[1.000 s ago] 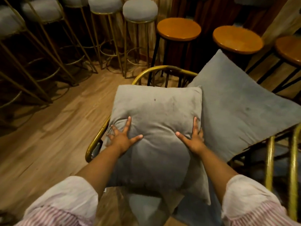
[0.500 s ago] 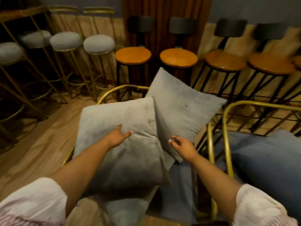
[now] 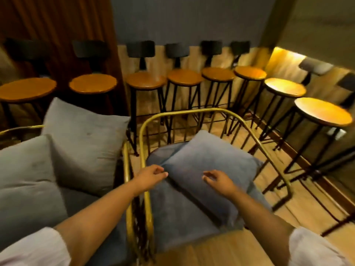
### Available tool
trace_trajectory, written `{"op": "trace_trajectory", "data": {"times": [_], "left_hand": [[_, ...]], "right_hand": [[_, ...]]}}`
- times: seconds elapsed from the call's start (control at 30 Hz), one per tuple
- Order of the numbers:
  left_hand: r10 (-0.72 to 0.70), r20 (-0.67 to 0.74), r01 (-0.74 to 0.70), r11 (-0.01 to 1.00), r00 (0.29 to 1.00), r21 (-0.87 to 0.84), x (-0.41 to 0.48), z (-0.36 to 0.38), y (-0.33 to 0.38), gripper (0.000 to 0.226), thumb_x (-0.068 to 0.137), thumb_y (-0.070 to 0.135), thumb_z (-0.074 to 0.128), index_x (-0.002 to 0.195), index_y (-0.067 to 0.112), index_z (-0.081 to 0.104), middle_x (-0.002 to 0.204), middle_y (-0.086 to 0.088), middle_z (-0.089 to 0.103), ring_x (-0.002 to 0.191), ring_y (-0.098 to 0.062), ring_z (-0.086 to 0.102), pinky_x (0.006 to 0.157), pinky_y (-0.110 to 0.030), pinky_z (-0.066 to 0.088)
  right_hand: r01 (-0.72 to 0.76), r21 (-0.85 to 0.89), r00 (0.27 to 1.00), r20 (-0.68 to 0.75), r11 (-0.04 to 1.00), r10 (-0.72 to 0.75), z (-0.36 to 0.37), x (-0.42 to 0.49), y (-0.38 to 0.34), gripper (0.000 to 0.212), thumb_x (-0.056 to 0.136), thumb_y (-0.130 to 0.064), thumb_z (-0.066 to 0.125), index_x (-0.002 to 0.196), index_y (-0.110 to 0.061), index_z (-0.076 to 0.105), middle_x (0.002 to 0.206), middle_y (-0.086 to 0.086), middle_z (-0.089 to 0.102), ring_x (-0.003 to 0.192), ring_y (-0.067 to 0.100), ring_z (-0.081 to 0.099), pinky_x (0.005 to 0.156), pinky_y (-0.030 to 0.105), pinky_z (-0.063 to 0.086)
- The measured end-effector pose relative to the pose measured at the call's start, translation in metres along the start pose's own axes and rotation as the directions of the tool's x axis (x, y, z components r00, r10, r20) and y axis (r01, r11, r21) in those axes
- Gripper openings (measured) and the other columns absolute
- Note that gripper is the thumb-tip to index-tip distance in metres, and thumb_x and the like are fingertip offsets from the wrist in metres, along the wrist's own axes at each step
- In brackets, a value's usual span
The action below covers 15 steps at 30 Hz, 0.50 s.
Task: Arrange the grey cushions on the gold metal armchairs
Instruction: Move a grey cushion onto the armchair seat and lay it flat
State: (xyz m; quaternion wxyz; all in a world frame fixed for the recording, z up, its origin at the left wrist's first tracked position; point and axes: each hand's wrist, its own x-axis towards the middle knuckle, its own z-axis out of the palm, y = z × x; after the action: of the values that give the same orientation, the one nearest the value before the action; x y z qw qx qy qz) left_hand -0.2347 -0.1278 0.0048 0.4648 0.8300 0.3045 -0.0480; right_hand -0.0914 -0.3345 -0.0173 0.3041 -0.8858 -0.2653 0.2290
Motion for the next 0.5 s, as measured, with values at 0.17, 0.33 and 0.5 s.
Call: {"op": "trace_trajectory", "data": {"times": [0.17,0.33,0.5], "left_hand": [[-0.025,0.107,0.018,0.998,0.994,0.064,0.046,0.062,0.054,0.055,0.089,0.033,0.059,0.135,0.007,0.046,0.139,-0.013,0.051,0.128,-0.026,0.049,0.103,-0.03,0.038],[-0.034,0.112,0.024,0.996,0.993,0.081,0.13,0.088,0.083,0.055,0.09,0.033,0.057,0.138,0.009,0.042,0.145,-0.013,0.043,0.132,-0.03,0.044,0.106,-0.035,0.036],[-0.049,0.058,0.049,0.999,0.997,-0.003,0.251,0.109,0.075,0.056,0.093,0.033,0.053,0.141,0.011,0.037,0.146,-0.018,0.042,0.13,-0.035,0.046,0.106,-0.041,0.039]], "right_hand": [[-0.212,0.187,0.966,-0.108,0.959,0.235,-0.057,0.013,0.081,0.033,0.091,-0.019,0.059,0.117,0.0,0.062,0.123,0.018,0.063,0.116,0.03,0.057,0.092,0.028,0.04],[-0.381,0.343,0.882,-0.142,0.859,0.448,-0.08,0.062,0.144,0.047,0.092,-0.026,0.058,0.132,-0.003,0.049,0.133,0.019,0.055,0.119,0.035,0.053,0.091,0.03,0.041],[-0.446,0.471,0.791,-0.189,0.761,0.581,-0.067,0.141,0.209,0.071,0.088,-0.038,0.06,0.144,-0.005,0.03,0.151,0.021,0.035,0.135,0.039,0.037,0.112,0.043,0.031]]}}
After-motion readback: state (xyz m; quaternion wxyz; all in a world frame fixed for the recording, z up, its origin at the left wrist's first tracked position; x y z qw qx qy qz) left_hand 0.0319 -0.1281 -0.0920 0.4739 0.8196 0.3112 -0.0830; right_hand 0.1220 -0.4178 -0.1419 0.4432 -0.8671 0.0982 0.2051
